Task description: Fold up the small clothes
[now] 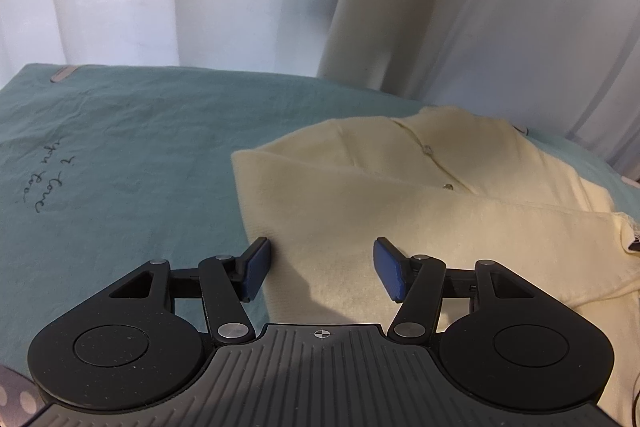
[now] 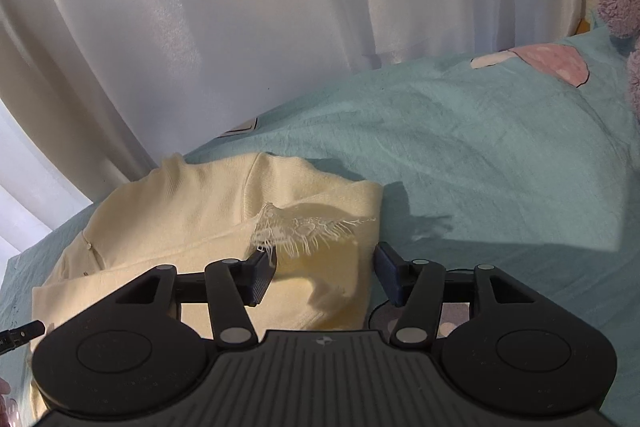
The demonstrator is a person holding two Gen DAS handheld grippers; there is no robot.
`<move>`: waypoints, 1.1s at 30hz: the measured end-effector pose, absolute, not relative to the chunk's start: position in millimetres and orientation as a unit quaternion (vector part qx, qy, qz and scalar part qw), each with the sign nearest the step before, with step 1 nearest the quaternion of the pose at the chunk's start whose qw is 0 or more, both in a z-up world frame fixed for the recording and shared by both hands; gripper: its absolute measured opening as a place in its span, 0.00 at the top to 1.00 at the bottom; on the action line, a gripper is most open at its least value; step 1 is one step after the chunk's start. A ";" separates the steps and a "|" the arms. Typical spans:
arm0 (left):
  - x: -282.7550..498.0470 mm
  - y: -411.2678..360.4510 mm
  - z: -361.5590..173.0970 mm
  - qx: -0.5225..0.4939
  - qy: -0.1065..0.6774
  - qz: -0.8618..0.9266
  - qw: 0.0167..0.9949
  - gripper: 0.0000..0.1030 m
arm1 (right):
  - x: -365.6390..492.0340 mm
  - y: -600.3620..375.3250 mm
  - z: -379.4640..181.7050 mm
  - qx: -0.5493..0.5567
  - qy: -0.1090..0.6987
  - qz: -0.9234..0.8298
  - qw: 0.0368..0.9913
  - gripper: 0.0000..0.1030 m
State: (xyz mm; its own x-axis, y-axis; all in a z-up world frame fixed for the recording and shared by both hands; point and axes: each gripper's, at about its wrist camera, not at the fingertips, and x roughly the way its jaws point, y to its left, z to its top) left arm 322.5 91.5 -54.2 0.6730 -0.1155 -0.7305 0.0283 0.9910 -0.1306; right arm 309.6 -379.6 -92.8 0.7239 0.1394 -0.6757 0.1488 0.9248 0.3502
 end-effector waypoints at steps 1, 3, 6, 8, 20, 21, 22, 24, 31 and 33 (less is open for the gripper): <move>322.8 90.9 -54.3 -0.053 0.402 -0.040 0.913 0.41 | 310.7 -376.5 -93.5 0.182 0.372 -0.006 0.910 0.61; 324.7 90.8 -54.6 -0.051 0.402 -0.039 0.913 0.42 | 311.6 -373.3 -92.6 0.166 0.366 -0.009 0.916 0.79; 328.6 90.4 -55.0 -0.050 0.400 -0.033 0.915 0.44 | 311.0 -370.6 -87.4 0.136 0.353 -0.020 0.925 0.89; 334.2 88.9 -56.9 -0.049 0.399 -0.032 0.915 0.44 | 314.1 -371.3 -86.8 0.118 0.352 -0.045 0.928 0.93; 303.2 82.8 -35.7 -0.074 0.396 -0.087 0.911 0.43 | 274.4 -386.3 -71.8 0.202 0.337 -0.002 0.920 0.93; 298.0 80.2 -34.8 -0.080 0.400 -0.099 0.908 0.42 | 269.0 -385.4 -70.4 0.220 0.340 0.021 0.914 0.87; 292.3 76.5 -35.2 -0.088 0.406 -0.114 0.902 0.42 | 265.3 -383.1 -70.5 0.242 0.346 0.048 0.905 0.67; 286.9 69.2 -39.7 -0.097 0.420 -0.136 0.892 0.42 | 260.1 -378.6 -74.8 0.276 0.360 0.076 0.888 0.52; 293.4 51.0 -57.2 -0.102 0.449 -0.140 0.876 0.42 | 258.7 -370.5 -108.8 0.389 0.403 0.078 0.825 0.52; 299.6 50.3 -58.5 -0.101 0.446 -0.132 0.880 0.44 | 260.3 -372.0 -111.0 0.389 0.395 0.066 0.829 0.56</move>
